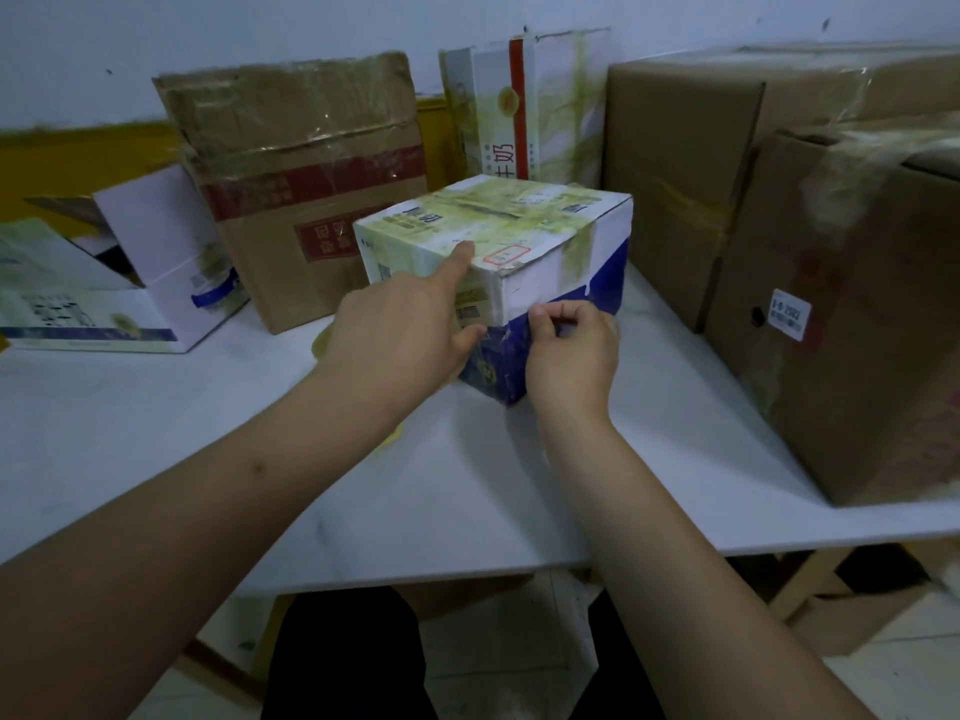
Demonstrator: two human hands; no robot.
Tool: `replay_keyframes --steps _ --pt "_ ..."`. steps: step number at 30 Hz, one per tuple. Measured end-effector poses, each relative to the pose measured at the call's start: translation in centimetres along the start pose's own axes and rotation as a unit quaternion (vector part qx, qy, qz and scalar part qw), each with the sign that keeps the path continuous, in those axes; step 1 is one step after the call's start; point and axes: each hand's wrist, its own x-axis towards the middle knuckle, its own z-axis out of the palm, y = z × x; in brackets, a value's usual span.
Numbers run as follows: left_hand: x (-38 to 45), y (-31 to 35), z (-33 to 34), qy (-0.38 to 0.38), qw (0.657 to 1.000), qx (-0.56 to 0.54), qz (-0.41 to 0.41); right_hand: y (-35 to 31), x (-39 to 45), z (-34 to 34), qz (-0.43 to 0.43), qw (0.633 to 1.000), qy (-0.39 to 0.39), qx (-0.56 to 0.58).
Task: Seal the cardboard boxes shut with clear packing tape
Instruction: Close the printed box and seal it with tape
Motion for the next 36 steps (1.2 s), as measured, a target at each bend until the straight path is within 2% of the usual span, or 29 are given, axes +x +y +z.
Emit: replay_keyframes --steps 6,9,11,13,16,20,23,25,26,27,29,30,32,34,36 --pt "1.5 0.4 0.8 0.027 1.0 -0.01 -0.004 0.4 1.4 -0.8 0.024 0.997 0.008 -0.071" --pt "1.8 0.3 1.2 0.037 0.999 -0.021 -0.004 0.2 0.7 -1.7 -0.118 0.98 -0.014 -0.157" --pt "2.0 0.0 1.5 0.048 0.999 -0.023 0.0 -0.1 0.5 -1.5 -0.211 0.95 -0.08 -0.217" --pt "2.0 -0.1 1.6 0.048 0.999 -0.024 0.002 -0.3 0.8 -1.0 -0.241 0.924 -0.141 -0.262" --pt "2.0 -0.4 1.9 0.045 0.999 -0.03 0.009 -0.1 1.3 -0.7 -0.251 0.912 -0.161 -0.283" --pt "1.6 -1.0 2.0 -0.003 0.997 -0.079 0.027 0.4 1.0 -0.2 -0.284 0.901 -0.136 -0.298" --pt "1.5 -1.3 1.8 -0.038 0.993 -0.099 0.045 0.4 0.8 -0.3 -0.302 0.888 -0.058 -0.342" --pt "1.6 -1.5 2.0 -0.044 0.992 -0.111 0.047 -0.4 1.3 -1.0 -0.36 0.863 0.013 -0.353" --pt "1.6 -1.5 2.1 -0.044 0.991 -0.116 0.046 -1.0 1.7 -1.5 -0.399 0.842 0.017 -0.362" --pt "1.5 -1.6 2.2 -0.043 0.991 -0.119 0.045 -1.6 2.3 -2.0 -0.427 0.819 -0.011 -0.382" --pt "1.5 -1.7 2.4 -0.037 0.991 -0.121 0.048 -2.7 3.9 -2.5 -0.452 0.776 -0.123 -0.422" --pt "1.6 -1.6 2.5 -0.034 0.99 -0.124 0.05 -2.8 4.7 -2.5 -0.451 0.767 -0.181 -0.42" --pt "1.6 -1.6 2.8 -0.037 0.986 -0.156 0.045 -2.3 5.5 -2.3 -0.44 0.787 -0.239 -0.362" --pt "1.6 -2.1 3.7 -0.057 0.97 -0.236 0.011 -1.7 5.5 -2.0 -0.421 0.82 -0.238 -0.306" --pt "1.0 -2.8 4.4 -0.086 0.941 -0.327 -0.022 -1.4 5.4 -1.6 -0.42 0.829 -0.232 -0.29"
